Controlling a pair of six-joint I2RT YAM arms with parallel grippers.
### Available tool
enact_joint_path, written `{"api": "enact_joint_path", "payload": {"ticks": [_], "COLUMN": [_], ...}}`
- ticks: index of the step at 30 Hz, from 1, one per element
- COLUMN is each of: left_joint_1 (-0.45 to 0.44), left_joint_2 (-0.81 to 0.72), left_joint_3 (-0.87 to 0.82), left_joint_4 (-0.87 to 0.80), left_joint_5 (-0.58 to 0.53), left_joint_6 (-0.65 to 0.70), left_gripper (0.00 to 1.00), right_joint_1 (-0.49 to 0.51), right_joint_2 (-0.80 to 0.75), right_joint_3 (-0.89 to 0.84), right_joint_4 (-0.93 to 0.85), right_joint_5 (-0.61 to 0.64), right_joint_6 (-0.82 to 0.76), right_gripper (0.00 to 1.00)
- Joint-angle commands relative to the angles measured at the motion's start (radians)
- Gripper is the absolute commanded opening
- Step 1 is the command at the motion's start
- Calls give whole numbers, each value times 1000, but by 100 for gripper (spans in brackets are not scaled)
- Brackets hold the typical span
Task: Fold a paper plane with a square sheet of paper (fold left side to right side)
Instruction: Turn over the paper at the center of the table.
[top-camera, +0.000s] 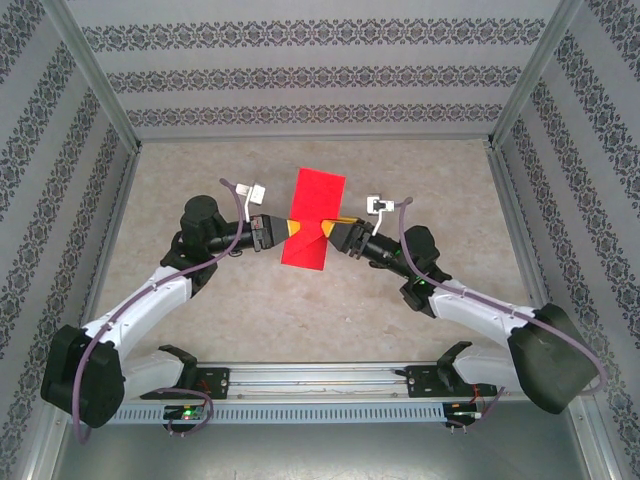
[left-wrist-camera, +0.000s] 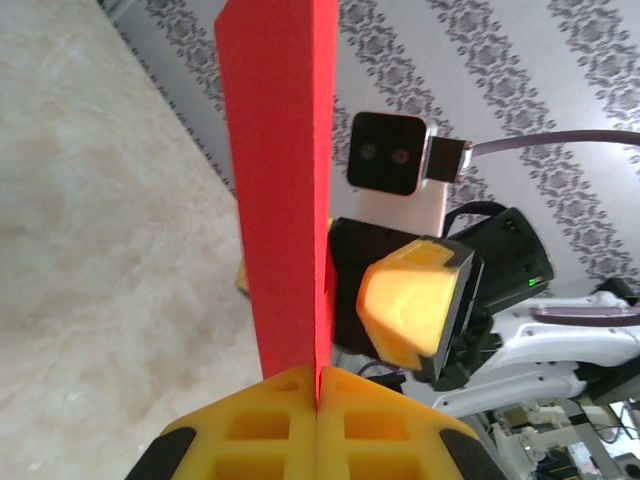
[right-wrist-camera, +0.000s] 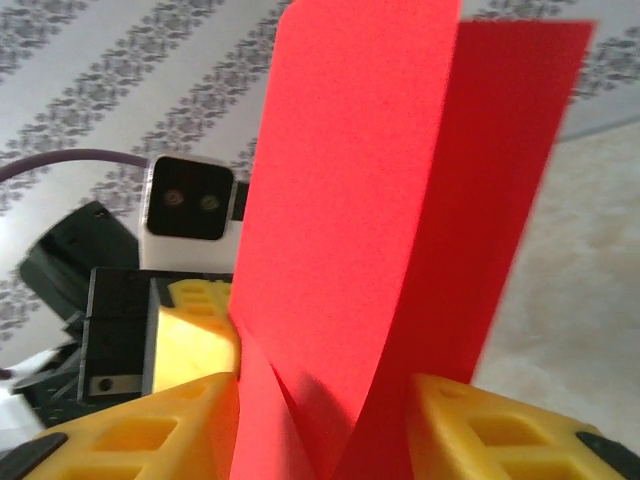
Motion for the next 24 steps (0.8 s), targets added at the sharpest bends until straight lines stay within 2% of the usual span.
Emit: {"api": "enact_joint_path", "payload": {"ticks": [1,6,11,17,24], "left_joint_1": [-9,-26,-103,-245,-422], "left_joint_2": [-55,-91,-36,39,165], "left_joint_3": [79,154,273,344,407], "left_joint_4": [-293,-634,-972,-1092,-1202], "left_joint_5": [-66,-264,-642,-955,-1285], "left_joint_6": [224,426,568,608,588], "left_gripper": [0,0,0,0,0], "right_joint_1": [-12,-19,-18,-16,-19], "right_joint_2": [-75,-175,-258,-297,-348], "right_joint_3": [-17,-19,-6,24,7], "right_joint_4": [-176,-459,-747,-998,-1117], "right_joint_5": [97,234,425,584,725], "right_joint_6": [-83,-165,-230,-264,-215], "right_gripper": [53,65,70,81,98]}}
